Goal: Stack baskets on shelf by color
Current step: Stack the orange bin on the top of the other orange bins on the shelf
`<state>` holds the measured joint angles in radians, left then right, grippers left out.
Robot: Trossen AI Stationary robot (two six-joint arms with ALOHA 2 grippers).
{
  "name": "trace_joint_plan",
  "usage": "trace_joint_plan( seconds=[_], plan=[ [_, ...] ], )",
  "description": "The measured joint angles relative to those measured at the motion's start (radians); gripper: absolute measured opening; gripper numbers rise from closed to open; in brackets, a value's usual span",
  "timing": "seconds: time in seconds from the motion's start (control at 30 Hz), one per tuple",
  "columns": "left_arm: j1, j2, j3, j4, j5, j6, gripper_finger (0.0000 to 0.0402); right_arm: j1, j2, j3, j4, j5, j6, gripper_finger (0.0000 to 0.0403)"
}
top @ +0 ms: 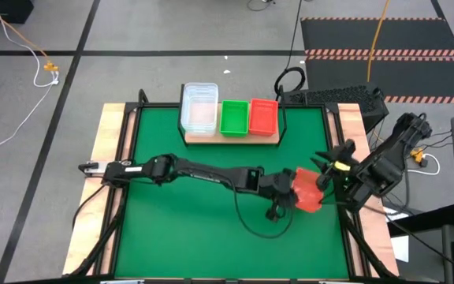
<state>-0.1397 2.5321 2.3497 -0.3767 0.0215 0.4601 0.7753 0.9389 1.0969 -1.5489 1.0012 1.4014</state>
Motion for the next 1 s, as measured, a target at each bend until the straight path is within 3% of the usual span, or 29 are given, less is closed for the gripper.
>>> trace_joint_plan(
  seconds=[0.27,0.5,0.7,1.0],
  plan=[
    [0.044,-0.153,0.0,-0.265,-0.102,-0.024,0.0006,0.0,-0.121,0.001,0.007,0.246,-0.089,0.0112],
    [0.059,-0.261,0.0,-0.463,-0.162,-0.014,0.0006,0.0,-0.111,-0.065,0.087,0.306,-0.112,0.0112],
    [0.065,-0.295,0.0,-0.469,-0.154,0.024,0.0006,0.0,-0.112,-0.198,0.181,0.405,-0.106,0.0112],
    [0.095,-0.445,-0.001,-0.483,-0.22,0.076,0.0006,0.005,-0.166,-0.187,0.245,0.359,-0.166,0.0112]
  ],
)
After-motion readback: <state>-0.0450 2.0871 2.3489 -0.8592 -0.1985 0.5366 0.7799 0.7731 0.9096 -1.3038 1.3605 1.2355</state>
